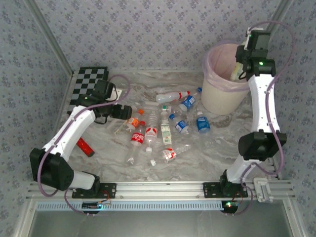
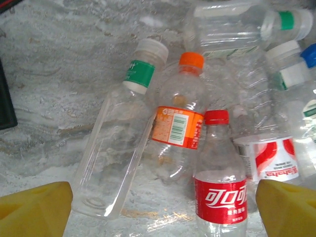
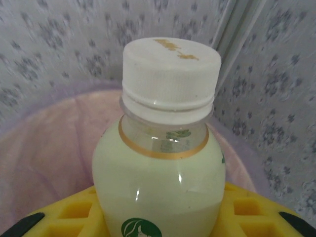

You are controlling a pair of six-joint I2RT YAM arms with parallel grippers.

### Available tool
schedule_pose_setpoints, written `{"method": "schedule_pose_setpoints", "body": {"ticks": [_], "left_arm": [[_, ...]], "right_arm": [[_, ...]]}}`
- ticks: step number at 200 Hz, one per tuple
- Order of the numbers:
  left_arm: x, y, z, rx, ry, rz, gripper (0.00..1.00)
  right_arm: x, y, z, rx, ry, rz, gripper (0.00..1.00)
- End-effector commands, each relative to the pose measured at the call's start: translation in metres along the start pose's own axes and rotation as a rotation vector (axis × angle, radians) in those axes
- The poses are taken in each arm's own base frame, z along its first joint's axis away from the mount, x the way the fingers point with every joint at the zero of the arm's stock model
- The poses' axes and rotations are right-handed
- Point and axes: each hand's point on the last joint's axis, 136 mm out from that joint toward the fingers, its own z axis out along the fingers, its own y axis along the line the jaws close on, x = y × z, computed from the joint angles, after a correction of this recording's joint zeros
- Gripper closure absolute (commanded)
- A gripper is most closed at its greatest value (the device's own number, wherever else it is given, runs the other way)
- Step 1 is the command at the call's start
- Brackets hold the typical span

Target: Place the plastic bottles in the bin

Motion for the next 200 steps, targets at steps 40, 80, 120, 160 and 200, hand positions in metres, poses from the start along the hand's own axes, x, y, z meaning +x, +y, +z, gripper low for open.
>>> {"method": "schedule_pose_setpoints", "body": {"ticks": [40, 80, 120, 160, 200], "left_arm": [[0.011, 0.002, 0.005, -0.010, 0.075, 0.005, 0.12], [0.028, -0.013, 0.000, 0.033, 0.119, 0.014, 0.18], [0.053, -0.029, 0.002, 0.069, 0.201, 0.015, 0.21], [0.069, -0.034, 0.006, 0.096, 0.232, -0.009, 0.19], [0.067, -0.024, 0.010, 0.040, 0.212, -0.002, 0.12]], "right_arm": [[0.082, 0.020, 0.075, -0.104, 0.376, -0.062, 1.00], [0.143, 0.043, 0.108, -0.192, 0.582, -0.069, 1.00], [0.185, 0.053, 0.125, -0.209, 0.680, -0.052, 0.92], [0.179, 0.051, 0.129, -0.209, 0.632, -0.004, 0.59], [0.130, 0.038, 0.096, -0.192, 0.532, -0.018, 0.10]]}}
